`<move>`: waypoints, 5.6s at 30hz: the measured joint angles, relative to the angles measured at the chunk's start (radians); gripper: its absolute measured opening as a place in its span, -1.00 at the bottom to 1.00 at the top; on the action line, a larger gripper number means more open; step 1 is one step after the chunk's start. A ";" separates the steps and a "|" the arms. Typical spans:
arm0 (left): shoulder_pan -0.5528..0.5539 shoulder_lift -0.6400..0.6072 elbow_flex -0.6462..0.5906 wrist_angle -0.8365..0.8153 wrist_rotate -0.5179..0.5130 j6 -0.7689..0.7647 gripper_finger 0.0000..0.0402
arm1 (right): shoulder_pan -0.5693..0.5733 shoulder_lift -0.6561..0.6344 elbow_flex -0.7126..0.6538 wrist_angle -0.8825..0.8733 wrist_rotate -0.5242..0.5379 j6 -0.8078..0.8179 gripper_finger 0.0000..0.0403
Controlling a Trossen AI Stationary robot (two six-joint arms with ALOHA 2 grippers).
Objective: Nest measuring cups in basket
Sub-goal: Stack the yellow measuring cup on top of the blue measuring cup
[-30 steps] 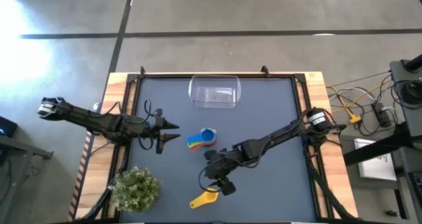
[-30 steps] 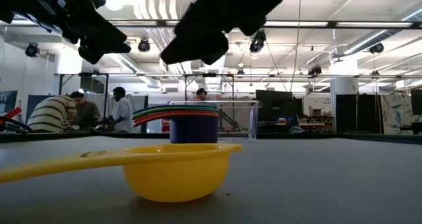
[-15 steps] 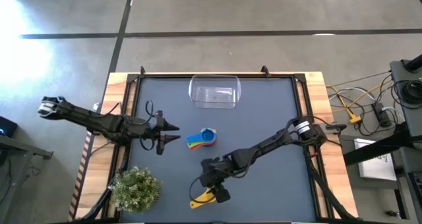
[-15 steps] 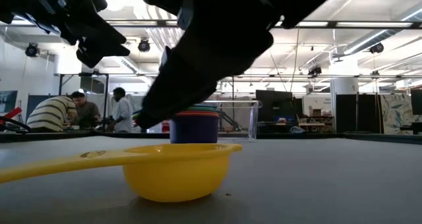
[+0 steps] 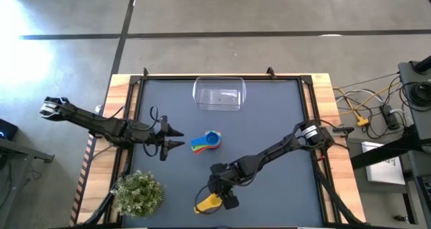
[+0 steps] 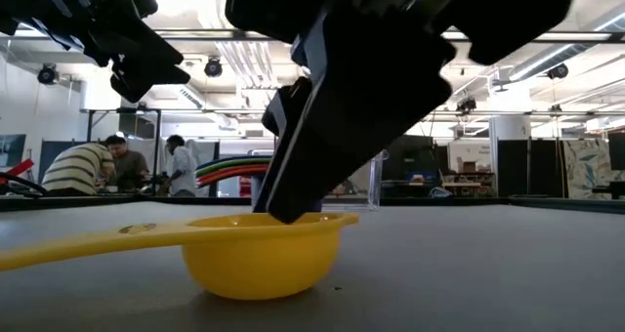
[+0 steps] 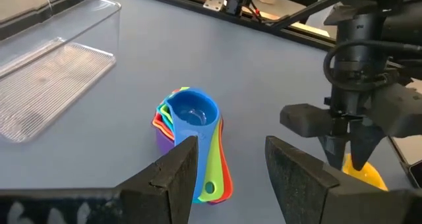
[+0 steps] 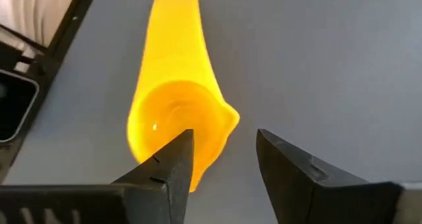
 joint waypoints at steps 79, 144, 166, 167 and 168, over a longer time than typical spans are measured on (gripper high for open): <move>-0.002 0.014 0.000 0.005 0.000 0.003 -0.20 | -0.189 -0.221 -0.036 -0.160 0.315 -0.010 -0.95; 0.054 0.562 0.475 -0.307 -0.066 0.080 0.30 | -0.287 -0.893 -0.825 0.502 0.371 -0.043 -0.68; 0.120 0.884 0.678 -0.548 0.054 -0.037 0.68 | -0.287 -0.910 -0.851 0.548 0.367 -0.088 -0.66; 0.120 0.884 0.678 -0.552 0.055 -0.035 0.68 | -0.287 -0.911 -0.850 0.546 0.367 -0.081 -0.66; 0.120 0.884 0.678 -0.554 0.055 -0.035 0.68 | -0.287 -0.911 -0.851 0.543 0.367 -0.079 -0.66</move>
